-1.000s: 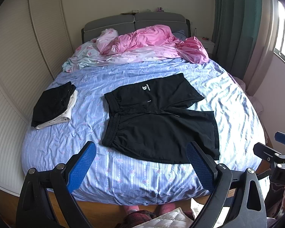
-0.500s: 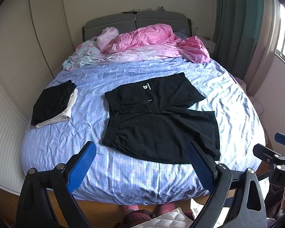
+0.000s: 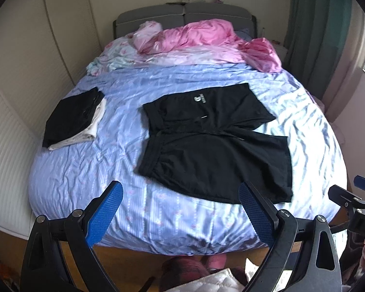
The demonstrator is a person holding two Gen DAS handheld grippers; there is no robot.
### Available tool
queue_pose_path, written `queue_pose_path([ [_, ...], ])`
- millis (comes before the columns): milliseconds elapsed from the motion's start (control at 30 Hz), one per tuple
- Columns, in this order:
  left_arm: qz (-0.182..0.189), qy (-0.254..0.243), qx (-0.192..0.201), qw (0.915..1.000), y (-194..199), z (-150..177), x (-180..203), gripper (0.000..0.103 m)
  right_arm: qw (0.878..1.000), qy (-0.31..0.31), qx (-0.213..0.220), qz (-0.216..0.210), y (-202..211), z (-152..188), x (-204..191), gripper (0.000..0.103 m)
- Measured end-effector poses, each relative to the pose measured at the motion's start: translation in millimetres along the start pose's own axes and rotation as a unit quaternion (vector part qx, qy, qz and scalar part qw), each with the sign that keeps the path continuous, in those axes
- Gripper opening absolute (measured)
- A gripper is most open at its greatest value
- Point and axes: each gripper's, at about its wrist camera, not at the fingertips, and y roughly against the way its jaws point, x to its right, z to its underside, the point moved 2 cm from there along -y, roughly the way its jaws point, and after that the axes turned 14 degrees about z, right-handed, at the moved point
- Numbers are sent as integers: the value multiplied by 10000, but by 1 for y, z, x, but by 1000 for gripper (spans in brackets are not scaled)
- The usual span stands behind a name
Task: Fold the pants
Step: 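Lower both tools to the black shorts' leg hems and close both grippers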
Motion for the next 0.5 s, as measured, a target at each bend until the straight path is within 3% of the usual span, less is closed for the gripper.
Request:
queue_pose_path([
  [233,10,164,-229,9996,-48,5,-53,97,9981,-384,-479,-27,-62,4,-30,103],
  [500,548,355,-744,9951,-140,11,-102,96,9840,-1277,-1217,247,-141,26,-55,102],
])
